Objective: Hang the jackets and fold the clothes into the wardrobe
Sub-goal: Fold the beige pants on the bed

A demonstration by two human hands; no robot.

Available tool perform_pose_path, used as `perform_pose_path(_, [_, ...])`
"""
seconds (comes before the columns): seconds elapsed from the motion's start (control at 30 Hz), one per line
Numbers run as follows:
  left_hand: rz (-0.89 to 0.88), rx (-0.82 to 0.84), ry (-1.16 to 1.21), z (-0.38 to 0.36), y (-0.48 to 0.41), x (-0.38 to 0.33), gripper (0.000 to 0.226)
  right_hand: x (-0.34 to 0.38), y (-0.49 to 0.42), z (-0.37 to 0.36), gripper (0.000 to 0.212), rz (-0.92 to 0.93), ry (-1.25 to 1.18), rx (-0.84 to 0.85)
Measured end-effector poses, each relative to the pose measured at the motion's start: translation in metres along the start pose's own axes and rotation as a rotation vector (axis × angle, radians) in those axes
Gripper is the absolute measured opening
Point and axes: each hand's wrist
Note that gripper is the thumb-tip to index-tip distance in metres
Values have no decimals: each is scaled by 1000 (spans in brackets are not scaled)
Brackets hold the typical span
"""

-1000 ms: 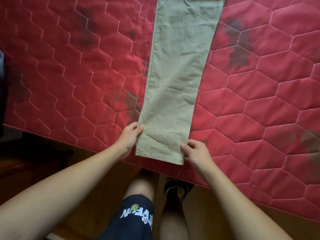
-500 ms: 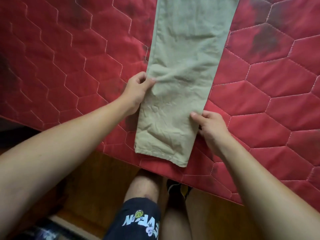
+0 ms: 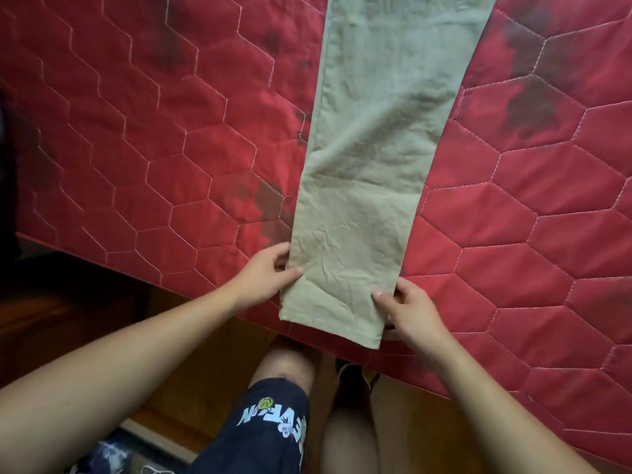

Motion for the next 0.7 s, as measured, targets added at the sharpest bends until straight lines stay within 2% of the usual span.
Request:
perform_pose_path(0.03, [-53, -84, -121, 3, -3, -3, 25, 2, -1, 1, 20, 49, 176, -22])
perform_pose_path(0.07, [-69, -160, -152, 8, -10, -9, 22, 10, -3, 1, 27, 89, 321, -57])
perform_pose_path(0.1, [-62, -209, -92, 15, -19, -19, 19, 20, -8, 1, 31, 130, 363, -99])
perform_pose_path(0.23, [-23, -234, 233, 47, -86, -72, 6, 92, -40, 1, 23, 286, -21, -99])
perform_pose_path(0.3, [-20, -203, 364, 65, -120, -102, 6, 129, -64, 3, 21, 306, -181, -126])
perform_pose_path(0.37, [-43, -185, 386, 78, -145, -128, 8, 152, -83, 7, 23, 283, -279, -170])
perform_pose_path(0.47, [-83, -246, 430, 86, -164, -143, 20, 156, -91, 14, 17, 220, -296, -215])
perform_pose_path(0.57, [-29, -268, 451, 87, -161, -135, 22, 152, -86, 17, 13, 169, -308, -201])
perform_pose_path(0.67, [14, -259, 505, 91, -163, -135, 19, 153, -83, 14, 5, 239, -237, -267])
perform_pose_path(0.7, [7, -260, 510, 94, -166, -140, 16, 158, -84, 15, 14, 288, -156, -321])
Point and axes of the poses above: each hand's wrist, its own y-axis away from the middle knuckle, its own z-axis out of the back of the hand, x = y × z, and after that the axes turned 11 degrees about -y, right-handed
